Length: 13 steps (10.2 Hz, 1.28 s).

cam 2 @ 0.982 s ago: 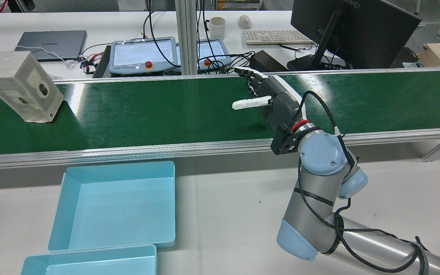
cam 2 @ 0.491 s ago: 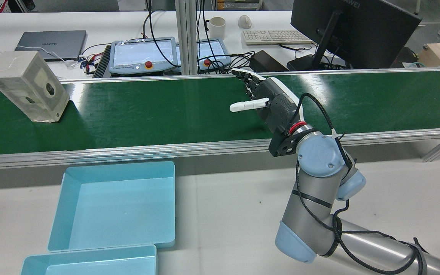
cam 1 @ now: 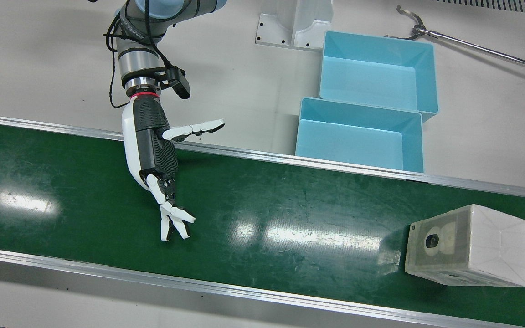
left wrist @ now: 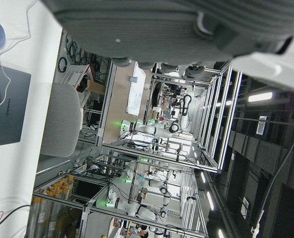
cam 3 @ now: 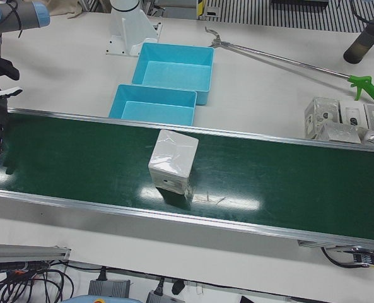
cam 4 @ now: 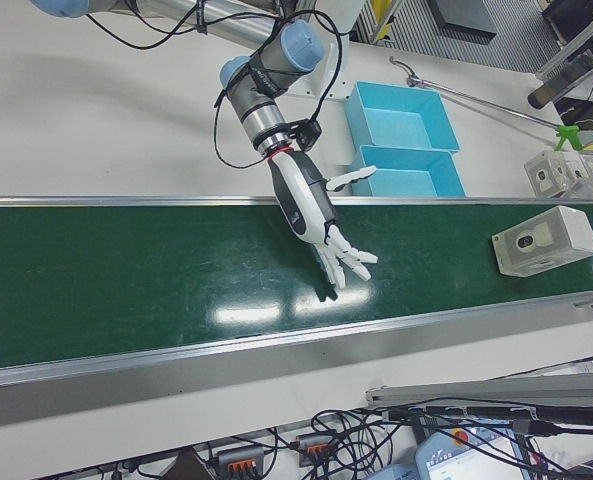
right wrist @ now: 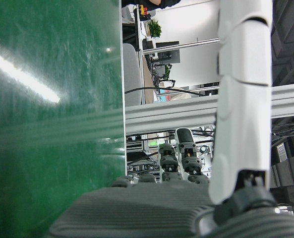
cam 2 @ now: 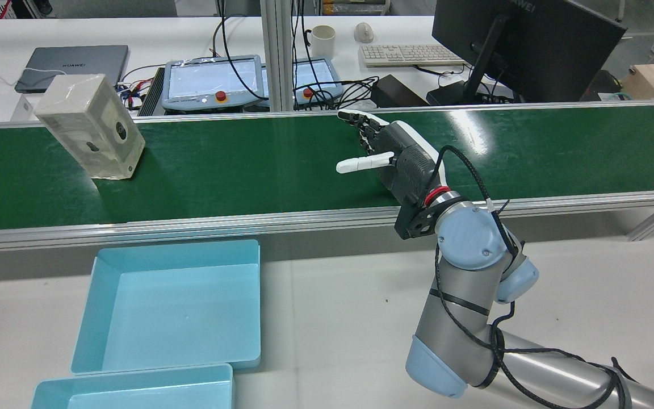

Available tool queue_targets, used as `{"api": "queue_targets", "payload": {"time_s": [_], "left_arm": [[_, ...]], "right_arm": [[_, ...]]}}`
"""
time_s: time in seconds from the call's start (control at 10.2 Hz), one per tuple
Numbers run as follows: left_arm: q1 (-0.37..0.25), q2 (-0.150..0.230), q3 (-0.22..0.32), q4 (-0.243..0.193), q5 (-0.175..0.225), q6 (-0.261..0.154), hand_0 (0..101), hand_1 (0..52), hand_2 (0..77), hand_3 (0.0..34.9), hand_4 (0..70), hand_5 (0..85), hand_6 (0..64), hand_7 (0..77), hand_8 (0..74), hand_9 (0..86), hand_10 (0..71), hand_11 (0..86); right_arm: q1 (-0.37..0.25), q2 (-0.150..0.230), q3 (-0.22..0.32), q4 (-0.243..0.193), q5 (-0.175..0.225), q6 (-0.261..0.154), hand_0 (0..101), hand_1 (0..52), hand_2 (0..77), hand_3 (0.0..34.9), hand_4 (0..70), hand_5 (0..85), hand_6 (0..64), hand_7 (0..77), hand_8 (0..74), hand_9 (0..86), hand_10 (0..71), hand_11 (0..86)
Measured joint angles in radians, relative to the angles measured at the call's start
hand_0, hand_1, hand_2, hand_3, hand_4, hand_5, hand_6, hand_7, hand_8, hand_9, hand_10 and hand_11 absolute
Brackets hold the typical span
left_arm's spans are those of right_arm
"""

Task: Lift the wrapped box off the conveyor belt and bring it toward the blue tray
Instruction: 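Move the right hand along the belt toward the approaching wrapped box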

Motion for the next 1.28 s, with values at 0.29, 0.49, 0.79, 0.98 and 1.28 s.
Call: {"api": "queue_targets", "payload": {"time_s": [0.29, 0.49, 0.79, 0.98, 1.28], "left_arm": [[0.0, 0.0, 0.0, 0.0, 0.0, 0.0, 0, 0.0, 1.1, 0.0, 0.0, 1.1, 0.5, 0.5, 0.5, 0.5, 0.5, 0.5], [0.0, 0.0, 0.0, 0.0, 0.0, 0.0, 0, 0.0, 0.5, 0.0, 0.0, 1.1, 0.5, 0.5, 0.5, 0.5, 0.5, 0.5], [0.0, 0.0, 0.0, 0.0, 0.0, 0.0, 0, 0.0, 1.1, 0.0, 0.0, 1.1, 0.5, 0.5, 0.5, 0.5, 0.5, 0.5], [0.0, 0.0, 0.0, 0.0, 0.0, 0.0, 0, 0.0, 1.1, 0.0, 0.0, 1.1, 0.5, 0.5, 0.5, 0.5, 0.5, 0.5], [0.0, 0.0, 0.0, 0.0, 0.0, 0.0, 0, 0.0, 1.1, 0.0, 0.0, 1.1, 0.5, 0.5, 0.5, 0.5, 0.5, 0.5]], "right_arm": [[0.025, 0.008, -0.002, 0.068, -0.005, -0.04, 50, 19.6, 14.2, 0.0, 9.8, 19.6, 5.5, 7.1, 1.6, 2.2, 0.0, 1.6], [0.07, 0.012, -0.005, 0.082, -0.027, -0.053, 51, 21.8, 16.4, 0.0, 11.5, 19.6, 5.5, 7.1, 1.6, 2.7, 0.0, 1.6], [0.138, 0.032, -0.057, 0.08, -0.103, -0.056, 53, 22.9, 19.1, 0.0, 12.5, 22.4, 6.0, 8.2, 1.1, 3.8, 0.0, 1.6], [0.149, 0.041, -0.097, 0.08, -0.123, -0.057, 53, 22.9, 16.9, 0.0, 11.5, 22.4, 5.5, 8.2, 1.1, 3.8, 0.0, 1.6], [0.151, 0.056, -0.113, 0.081, -0.133, -0.061, 52, 19.1, 8.2, 0.0, 7.6, 18.0, 1.1, 4.9, 0.0, 2.2, 0.0, 1.6]]}}
